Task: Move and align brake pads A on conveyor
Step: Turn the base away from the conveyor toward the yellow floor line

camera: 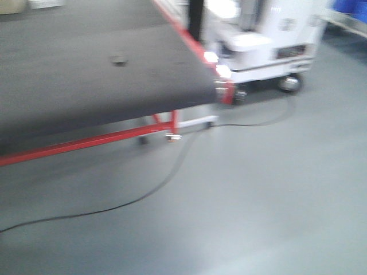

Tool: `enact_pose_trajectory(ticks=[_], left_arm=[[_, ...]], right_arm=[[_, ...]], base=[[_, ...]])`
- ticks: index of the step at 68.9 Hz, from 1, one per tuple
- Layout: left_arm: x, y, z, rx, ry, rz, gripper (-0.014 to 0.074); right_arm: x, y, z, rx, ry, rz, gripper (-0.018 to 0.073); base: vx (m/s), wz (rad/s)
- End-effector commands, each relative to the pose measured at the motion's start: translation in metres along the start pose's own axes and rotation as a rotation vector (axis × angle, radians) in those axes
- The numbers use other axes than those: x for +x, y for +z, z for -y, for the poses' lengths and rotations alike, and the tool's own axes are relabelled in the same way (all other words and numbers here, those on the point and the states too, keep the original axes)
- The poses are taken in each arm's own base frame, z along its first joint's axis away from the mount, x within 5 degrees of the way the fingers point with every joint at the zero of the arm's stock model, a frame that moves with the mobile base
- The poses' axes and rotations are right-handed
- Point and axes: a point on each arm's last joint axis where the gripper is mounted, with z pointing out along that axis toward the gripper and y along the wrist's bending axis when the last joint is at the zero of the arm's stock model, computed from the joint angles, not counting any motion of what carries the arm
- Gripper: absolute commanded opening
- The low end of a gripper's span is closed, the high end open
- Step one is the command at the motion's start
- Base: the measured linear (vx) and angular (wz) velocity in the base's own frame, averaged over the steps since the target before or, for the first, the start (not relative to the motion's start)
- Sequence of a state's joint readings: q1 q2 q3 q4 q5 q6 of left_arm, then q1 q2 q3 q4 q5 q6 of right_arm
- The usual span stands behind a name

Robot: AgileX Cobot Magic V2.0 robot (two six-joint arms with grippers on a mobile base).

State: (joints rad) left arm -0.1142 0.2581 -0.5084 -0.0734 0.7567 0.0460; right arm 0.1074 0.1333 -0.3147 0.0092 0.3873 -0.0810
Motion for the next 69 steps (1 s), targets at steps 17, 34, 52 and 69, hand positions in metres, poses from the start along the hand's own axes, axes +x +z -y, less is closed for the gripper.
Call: enact_pose_trajectory(ticks=[17, 34, 52, 69], left_arm=[[-0.0112, -0.0023, 0.0005, 0.006, -0.007, 0.061, 0.0443], [-0.0112, -0.0023, 0.0005, 0.006, -0.007, 0.061, 0.0443], [-0.0112, -0.0023, 0.0005, 0.006, -0.007, 0.061, 0.0443], [-0.0112, -0.0023, 0.0005, 0.006, -0.007, 0.061, 0.0443]], right_arm=[[-0.0149, -0.0016, 0.0017, 0.017, -0.009, 0.095, 0.0429], [-0.0149, -0.0016, 0.0017, 0.017, -0.009, 0.095, 0.0429], [-0.015, -0.0016, 0.0017, 0.017, -0.009, 0.096, 0.0429], [-0.015, -0.0016, 0.0017, 0.017, -0.009, 0.096, 0.0429]], base=[[-0.07, -1.09], [-0.06, -1.01], [-0.04, -0.75], [-0.02, -0.59]])
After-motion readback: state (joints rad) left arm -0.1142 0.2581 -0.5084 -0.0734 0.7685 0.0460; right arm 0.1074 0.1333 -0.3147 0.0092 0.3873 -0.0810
